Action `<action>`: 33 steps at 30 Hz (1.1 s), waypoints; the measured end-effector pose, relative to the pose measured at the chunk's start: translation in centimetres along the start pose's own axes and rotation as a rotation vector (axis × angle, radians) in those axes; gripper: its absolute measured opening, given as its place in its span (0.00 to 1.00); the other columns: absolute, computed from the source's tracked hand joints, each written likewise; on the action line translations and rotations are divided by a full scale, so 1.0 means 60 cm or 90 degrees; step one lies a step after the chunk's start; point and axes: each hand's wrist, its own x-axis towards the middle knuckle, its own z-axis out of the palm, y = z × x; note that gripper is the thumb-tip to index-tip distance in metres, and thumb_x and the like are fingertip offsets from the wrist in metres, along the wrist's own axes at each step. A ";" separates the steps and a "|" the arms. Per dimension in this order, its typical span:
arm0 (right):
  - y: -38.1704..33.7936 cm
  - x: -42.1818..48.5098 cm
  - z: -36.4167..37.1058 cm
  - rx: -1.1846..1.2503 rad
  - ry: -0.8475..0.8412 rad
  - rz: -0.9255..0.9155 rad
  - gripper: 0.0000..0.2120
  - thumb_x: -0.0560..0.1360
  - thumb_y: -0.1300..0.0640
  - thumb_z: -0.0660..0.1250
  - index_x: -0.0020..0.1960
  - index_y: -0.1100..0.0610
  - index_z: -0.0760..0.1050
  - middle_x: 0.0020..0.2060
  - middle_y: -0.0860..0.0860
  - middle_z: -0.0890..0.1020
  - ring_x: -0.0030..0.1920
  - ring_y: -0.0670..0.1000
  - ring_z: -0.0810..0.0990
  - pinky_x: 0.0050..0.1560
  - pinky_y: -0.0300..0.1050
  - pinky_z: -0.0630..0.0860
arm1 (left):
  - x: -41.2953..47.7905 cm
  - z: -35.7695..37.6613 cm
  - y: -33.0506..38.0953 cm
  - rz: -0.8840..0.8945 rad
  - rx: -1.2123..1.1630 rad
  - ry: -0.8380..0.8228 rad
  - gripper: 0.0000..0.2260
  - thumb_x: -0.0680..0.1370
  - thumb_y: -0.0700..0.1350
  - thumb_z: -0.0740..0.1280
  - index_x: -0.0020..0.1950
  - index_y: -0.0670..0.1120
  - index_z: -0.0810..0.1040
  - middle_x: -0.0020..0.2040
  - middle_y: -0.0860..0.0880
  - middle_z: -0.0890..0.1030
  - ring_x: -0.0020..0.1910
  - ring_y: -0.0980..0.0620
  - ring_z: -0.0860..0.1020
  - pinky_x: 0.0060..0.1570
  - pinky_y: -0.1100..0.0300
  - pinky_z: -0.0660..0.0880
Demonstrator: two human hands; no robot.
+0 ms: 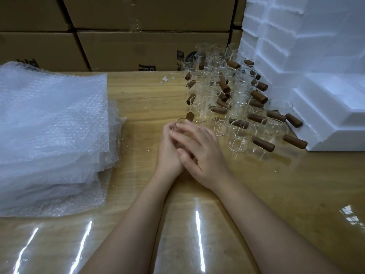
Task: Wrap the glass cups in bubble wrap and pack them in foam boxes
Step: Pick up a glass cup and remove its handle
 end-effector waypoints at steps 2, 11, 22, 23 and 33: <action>0.005 0.000 -0.002 0.027 0.039 0.042 0.21 0.78 0.51 0.54 0.67 0.58 0.73 0.65 0.54 0.74 0.67 0.54 0.70 0.65 0.59 0.65 | -0.004 0.001 0.009 -0.013 -0.039 -0.033 0.23 0.68 0.38 0.74 0.53 0.58 0.69 0.50 0.55 0.78 0.43 0.65 0.79 0.41 0.74 0.72; 0.027 0.000 -0.001 0.153 0.150 0.246 0.20 0.80 0.51 0.50 0.56 0.57 0.77 0.46 0.48 0.79 0.51 0.46 0.74 0.54 0.38 0.68 | -0.011 -0.013 0.022 -0.114 -0.291 -0.126 0.26 0.58 0.46 0.72 0.53 0.38 0.74 0.37 0.43 0.81 0.31 0.46 0.78 0.31 0.59 0.75; 0.033 -0.004 -0.001 0.127 0.062 0.331 0.18 0.80 0.51 0.50 0.35 0.54 0.70 0.26 0.46 0.74 0.29 0.50 0.73 0.34 0.51 0.70 | -0.014 -0.013 0.010 -0.082 -0.218 -0.053 0.27 0.67 0.64 0.60 0.48 0.42 0.77 0.25 0.45 0.78 0.16 0.50 0.71 0.19 0.67 0.63; 0.034 -0.004 0.001 0.163 0.047 0.354 0.19 0.80 0.51 0.51 0.32 0.51 0.68 0.24 0.44 0.72 0.28 0.46 0.71 0.33 0.49 0.68 | -0.015 -0.013 0.007 -0.066 -0.203 -0.041 0.25 0.68 0.64 0.60 0.47 0.43 0.78 0.25 0.45 0.78 0.16 0.50 0.70 0.19 0.67 0.63; 0.044 -0.001 -0.001 0.409 0.032 0.511 0.28 0.79 0.44 0.56 0.28 0.61 0.70 0.24 0.55 0.73 0.29 0.53 0.74 0.34 0.55 0.74 | -0.015 -0.008 0.015 -0.015 -0.186 -0.017 0.21 0.69 0.61 0.62 0.50 0.46 0.79 0.32 0.46 0.82 0.28 0.50 0.80 0.29 0.61 0.75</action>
